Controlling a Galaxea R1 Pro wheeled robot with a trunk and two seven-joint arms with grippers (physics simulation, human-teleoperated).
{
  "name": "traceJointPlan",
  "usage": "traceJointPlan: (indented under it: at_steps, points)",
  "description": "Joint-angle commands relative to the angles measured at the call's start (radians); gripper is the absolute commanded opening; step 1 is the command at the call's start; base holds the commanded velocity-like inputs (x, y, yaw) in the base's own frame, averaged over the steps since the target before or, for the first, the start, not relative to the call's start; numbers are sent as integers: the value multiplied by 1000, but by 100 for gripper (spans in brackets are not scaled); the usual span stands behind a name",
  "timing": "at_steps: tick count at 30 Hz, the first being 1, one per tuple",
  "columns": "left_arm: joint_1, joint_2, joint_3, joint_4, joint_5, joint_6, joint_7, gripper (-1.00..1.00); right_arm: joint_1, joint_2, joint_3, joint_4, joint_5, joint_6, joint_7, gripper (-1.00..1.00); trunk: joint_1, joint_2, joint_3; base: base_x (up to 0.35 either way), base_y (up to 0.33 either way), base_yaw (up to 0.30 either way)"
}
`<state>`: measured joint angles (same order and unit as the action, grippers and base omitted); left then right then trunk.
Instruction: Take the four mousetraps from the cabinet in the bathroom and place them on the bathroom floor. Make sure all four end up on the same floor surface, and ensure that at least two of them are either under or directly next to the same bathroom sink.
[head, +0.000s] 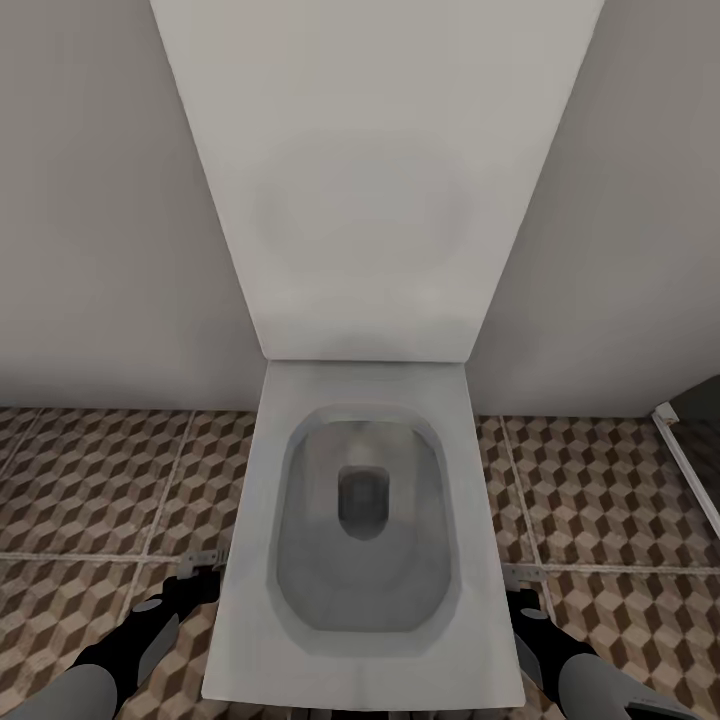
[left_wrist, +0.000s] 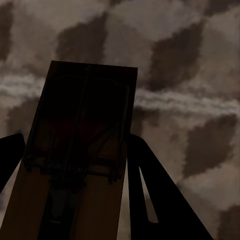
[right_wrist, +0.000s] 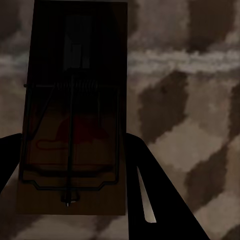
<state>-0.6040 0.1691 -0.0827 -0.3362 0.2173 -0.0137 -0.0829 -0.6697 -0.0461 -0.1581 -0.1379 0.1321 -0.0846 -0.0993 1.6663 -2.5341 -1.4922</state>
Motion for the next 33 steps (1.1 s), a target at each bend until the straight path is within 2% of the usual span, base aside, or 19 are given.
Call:
traceJointPlan:
  at_steps: [1, 18, 33]
  points:
    - [0, 1, -8, 0, 7, -2, 0, -100, -1, 0, -9, 1, 8, -4, -1, -100, 0, 0, -2, 0, 0, 0]
    - [0, 1, -8, 0, 8, -2, 0, -100, -1, 0, -9, 1, 7, -4, -1, -100, 0, 0, -8, 0, 0, 0]
    - [0, 1, -9, 0, 8, -2, 0, -100, -1, 0, -9, 1, 6, -5, 0, -100, 0, 0, -25, 0, 0, 0]
